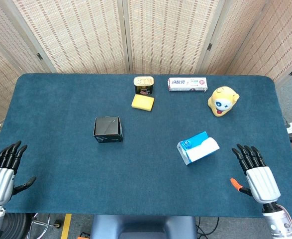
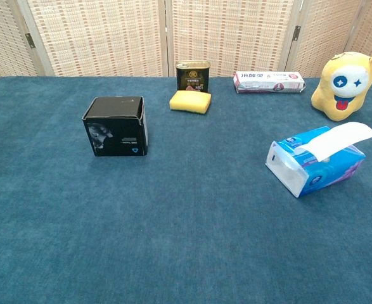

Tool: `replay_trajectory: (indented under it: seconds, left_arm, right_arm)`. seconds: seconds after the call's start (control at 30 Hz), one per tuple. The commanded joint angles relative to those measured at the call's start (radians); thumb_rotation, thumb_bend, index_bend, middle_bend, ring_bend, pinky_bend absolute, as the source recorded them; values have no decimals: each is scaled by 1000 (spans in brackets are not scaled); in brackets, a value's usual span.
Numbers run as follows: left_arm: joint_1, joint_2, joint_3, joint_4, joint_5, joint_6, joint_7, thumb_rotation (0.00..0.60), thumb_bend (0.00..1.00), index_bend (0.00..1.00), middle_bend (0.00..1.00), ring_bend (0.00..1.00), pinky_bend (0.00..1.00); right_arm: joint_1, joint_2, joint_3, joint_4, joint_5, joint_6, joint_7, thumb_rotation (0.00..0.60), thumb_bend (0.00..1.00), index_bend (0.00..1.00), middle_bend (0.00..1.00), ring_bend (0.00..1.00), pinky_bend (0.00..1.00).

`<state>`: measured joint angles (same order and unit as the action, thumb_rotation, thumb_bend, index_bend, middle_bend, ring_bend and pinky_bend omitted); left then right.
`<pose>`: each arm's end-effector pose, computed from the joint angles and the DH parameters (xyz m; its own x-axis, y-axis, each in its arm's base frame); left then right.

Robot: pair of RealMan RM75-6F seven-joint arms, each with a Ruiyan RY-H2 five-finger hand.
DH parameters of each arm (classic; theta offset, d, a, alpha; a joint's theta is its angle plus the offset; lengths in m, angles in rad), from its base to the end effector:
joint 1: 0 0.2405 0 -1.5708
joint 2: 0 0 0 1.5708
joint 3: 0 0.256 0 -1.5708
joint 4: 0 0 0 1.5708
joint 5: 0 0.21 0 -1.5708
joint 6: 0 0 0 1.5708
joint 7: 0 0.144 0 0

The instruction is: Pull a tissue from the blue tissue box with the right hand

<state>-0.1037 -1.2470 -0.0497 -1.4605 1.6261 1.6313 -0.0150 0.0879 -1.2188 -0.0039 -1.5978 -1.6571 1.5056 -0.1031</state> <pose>-0.3002 0.1854 0.1430 0.3884 -0.1498 0.9092 0.9010 -0.1454 -0.4088 -0.2852 -0.1680 0.1164 0.4229 -0.0225 0.9059 -0.8943 -0.1719 0.4132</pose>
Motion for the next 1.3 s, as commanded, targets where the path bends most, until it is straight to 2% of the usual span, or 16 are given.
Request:
replay_trajectory:
  seconds: [0.03,0.33,0.6,0.87,1.17,1.3]
  left_arm:
    - [0,0,0,0,0,0,-1,600,221,0,0,0,135]
    - [1,3,-1,-3,-4,-1,-5,600,221,0,0,0,135]
    - [0,7,-3,-4,-5,-1,-14,600,222,0,0,0,135]
    - [0,9,-3,-4,-3,0,-21,600,222,0,0,0,135]
    - [0,11,-3,-6,-2,3,-28,600,221,0,0,0,134]
    - [0,11,-1,-6,4,6,-28,600,221,0,0,0,135]
  right_arm:
    - [0,0,0,0,1,-1,1,600,170,0,0,0,0]
    - [26,-19,20,20,16,-28,12,600,170,0,0,0,0]
    - [108,-94,68,75,98,-161,-37,600,170,8,4,0,0]
    - [195,-167,135,99,200,-271,-112,600,193,215,123,0,0]
    - [271,-240,178,142,307,-358,-182,600,229,317,226,0,0]
    - [286,-265,186,162,322,-357,-183,600,322,382,285,0,0]
